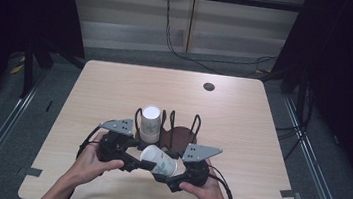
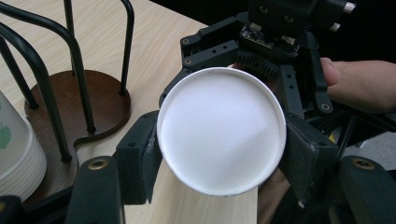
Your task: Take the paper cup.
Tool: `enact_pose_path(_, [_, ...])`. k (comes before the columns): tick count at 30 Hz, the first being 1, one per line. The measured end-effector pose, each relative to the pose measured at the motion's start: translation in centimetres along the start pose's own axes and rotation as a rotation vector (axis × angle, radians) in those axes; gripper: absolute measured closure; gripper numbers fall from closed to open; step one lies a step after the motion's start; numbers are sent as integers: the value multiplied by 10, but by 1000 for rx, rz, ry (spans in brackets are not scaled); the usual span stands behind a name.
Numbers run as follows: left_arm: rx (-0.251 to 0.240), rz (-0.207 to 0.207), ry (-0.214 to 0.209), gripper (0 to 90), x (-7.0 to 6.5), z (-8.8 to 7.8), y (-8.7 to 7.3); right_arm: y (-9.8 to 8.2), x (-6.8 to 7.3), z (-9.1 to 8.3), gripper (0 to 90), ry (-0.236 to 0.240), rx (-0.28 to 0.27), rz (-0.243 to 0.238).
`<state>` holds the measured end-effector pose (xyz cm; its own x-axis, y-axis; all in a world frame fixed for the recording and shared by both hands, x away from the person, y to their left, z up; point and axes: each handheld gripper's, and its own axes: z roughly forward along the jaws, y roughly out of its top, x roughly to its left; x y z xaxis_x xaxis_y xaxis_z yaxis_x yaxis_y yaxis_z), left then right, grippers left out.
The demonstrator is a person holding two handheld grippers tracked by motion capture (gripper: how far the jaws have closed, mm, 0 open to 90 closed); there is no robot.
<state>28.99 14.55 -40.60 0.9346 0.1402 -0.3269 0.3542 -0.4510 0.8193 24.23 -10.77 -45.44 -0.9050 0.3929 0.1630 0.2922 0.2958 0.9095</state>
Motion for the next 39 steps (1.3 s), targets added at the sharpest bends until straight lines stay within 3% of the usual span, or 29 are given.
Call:
enact_pose_path(17, [-4, -22, -28, 357, 4, -1, -1, 1, 3, -2, 285, 6, 16, -12])
enact_pose_path(23, [2, -12, -17, 340, 3, 1, -1, 1, 2, -2, 295, 11, 32, 1])
enact_pose_path(29, [6, -23, -17, 217, 3, 1, 0, 2, 0, -6, 298, 1, 36, 10])
enact_pose_path(39, [14, 11, 16, 219, 2, -5, 0, 3, -4, -13, 304, -13, 62, 17])
